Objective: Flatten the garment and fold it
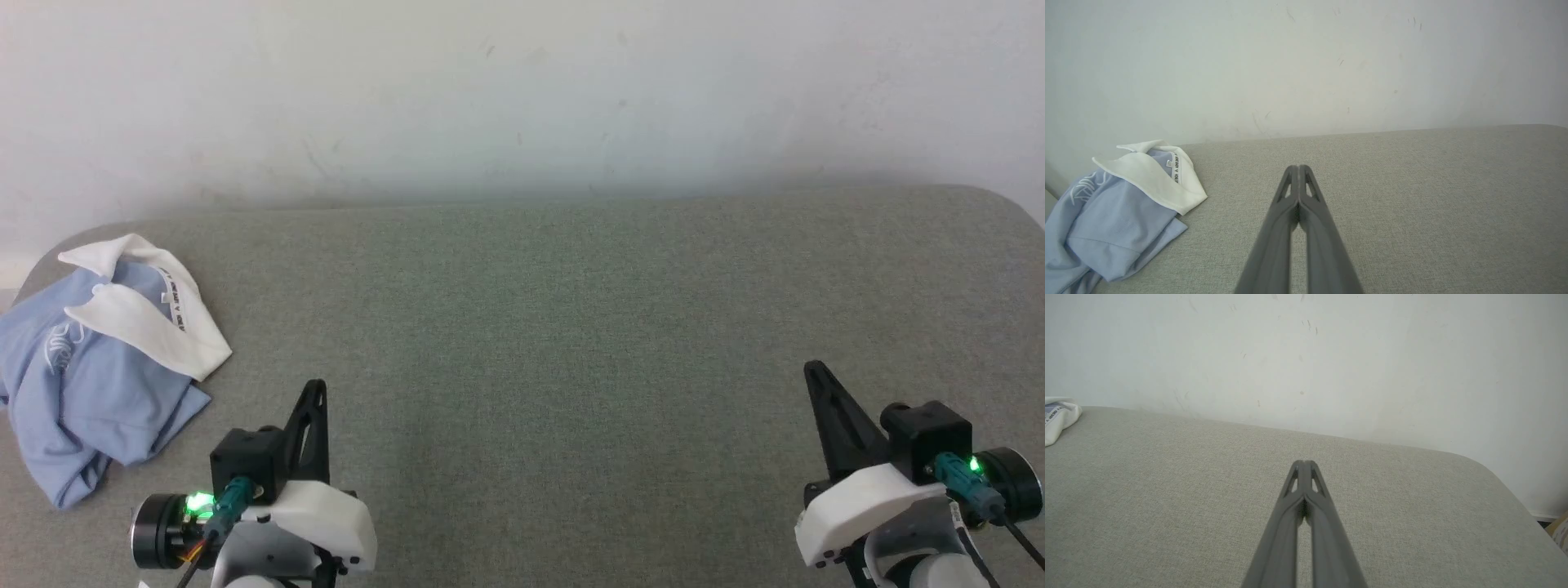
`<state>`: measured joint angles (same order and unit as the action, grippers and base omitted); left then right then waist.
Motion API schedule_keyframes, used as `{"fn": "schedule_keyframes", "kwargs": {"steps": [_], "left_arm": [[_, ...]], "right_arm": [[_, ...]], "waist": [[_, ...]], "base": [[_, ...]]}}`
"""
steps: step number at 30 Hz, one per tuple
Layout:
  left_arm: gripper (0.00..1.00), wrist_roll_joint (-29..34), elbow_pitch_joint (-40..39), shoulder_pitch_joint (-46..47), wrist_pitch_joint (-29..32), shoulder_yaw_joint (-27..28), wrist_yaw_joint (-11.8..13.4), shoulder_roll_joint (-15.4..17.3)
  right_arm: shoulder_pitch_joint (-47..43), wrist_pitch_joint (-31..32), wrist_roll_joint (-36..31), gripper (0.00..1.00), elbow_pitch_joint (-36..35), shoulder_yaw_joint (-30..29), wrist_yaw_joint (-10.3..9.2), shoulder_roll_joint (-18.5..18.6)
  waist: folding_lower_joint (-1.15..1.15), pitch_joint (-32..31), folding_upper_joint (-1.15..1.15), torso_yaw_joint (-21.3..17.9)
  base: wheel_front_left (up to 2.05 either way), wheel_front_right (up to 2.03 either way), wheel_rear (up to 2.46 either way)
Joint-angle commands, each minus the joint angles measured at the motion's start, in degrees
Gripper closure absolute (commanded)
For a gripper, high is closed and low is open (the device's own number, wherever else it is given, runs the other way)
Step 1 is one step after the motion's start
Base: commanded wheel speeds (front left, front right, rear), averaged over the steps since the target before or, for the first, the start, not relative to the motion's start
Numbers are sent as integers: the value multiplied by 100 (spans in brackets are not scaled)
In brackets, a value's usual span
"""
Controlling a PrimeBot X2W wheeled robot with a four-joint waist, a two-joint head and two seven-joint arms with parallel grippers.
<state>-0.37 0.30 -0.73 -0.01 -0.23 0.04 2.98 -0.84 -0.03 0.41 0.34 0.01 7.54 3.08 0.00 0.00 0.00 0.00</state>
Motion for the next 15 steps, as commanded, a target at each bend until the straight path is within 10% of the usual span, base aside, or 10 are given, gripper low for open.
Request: {"fn": "schedule_keyframes", "kwargs": {"steps": [1,15], "left_arm": [[100,37,-30,73,1,23,-4,-11],[100,37,-30,73,1,23,-4,-11]], "right_arm": [[84,3,-41,100,-34,-1,-5,-21],[84,3,-41,100,-34,-1,-5,-21]], "waist": [[0,0,0,0],[0,0,0,0]], "base": [[0,0,0],[0,0,0]]}}
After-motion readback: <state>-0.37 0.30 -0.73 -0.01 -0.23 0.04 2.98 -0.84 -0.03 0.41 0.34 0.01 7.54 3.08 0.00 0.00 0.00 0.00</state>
